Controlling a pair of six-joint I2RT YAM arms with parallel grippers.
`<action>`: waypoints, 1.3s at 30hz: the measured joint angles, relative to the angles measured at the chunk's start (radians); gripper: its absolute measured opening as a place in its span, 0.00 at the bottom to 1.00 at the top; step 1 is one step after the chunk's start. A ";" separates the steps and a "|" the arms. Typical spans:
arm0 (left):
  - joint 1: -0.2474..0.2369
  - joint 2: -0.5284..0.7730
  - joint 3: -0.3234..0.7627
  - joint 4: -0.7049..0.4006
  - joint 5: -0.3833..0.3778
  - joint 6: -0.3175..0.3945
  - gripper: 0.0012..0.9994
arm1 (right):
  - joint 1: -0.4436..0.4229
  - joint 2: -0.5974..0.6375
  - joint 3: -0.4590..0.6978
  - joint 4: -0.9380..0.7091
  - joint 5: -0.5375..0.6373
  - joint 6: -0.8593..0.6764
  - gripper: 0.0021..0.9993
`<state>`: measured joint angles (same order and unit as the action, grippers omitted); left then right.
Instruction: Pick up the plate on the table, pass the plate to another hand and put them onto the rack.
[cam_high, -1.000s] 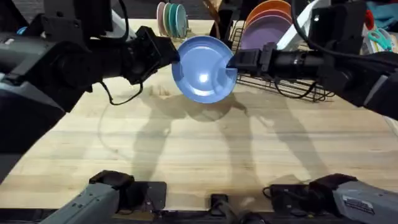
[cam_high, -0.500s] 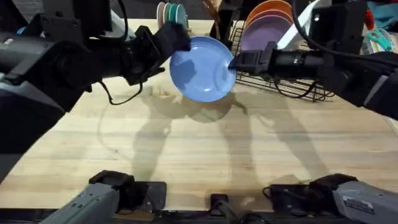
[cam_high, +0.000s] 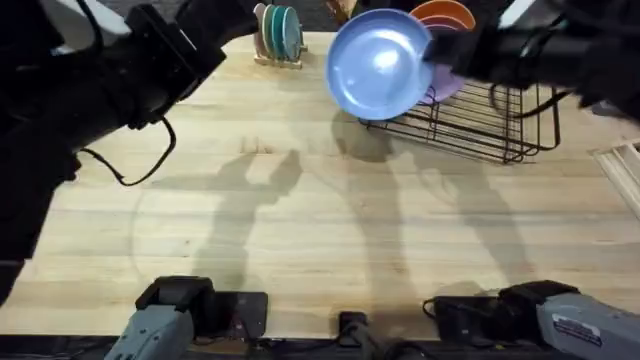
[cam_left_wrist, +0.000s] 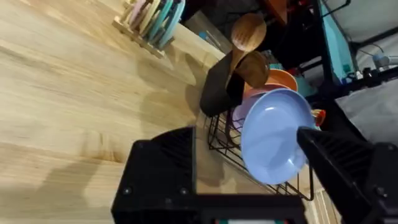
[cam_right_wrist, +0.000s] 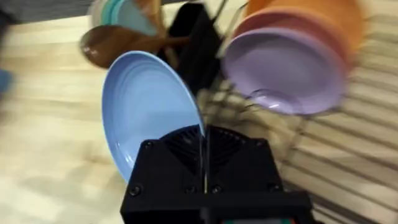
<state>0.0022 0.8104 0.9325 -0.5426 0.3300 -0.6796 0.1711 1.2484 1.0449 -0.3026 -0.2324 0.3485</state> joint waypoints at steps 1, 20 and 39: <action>0.002 0.000 0.000 0.000 -0.001 0.000 1.00 | 0.000 0.000 0.029 -0.037 0.032 -0.023 0.03; 0.002 0.000 0.000 -0.007 -0.003 0.000 1.00 | -0.002 -0.001 0.211 -0.050 0.494 -0.760 0.03; 0.002 0.000 0.000 -0.079 -0.006 0.003 1.00 | -0.002 0.037 0.211 -0.020 0.343 -1.468 0.03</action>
<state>0.0044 0.8104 0.9325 -0.6220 0.3245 -0.6765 0.1696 1.2856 1.2560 -0.3225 0.1104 -1.1194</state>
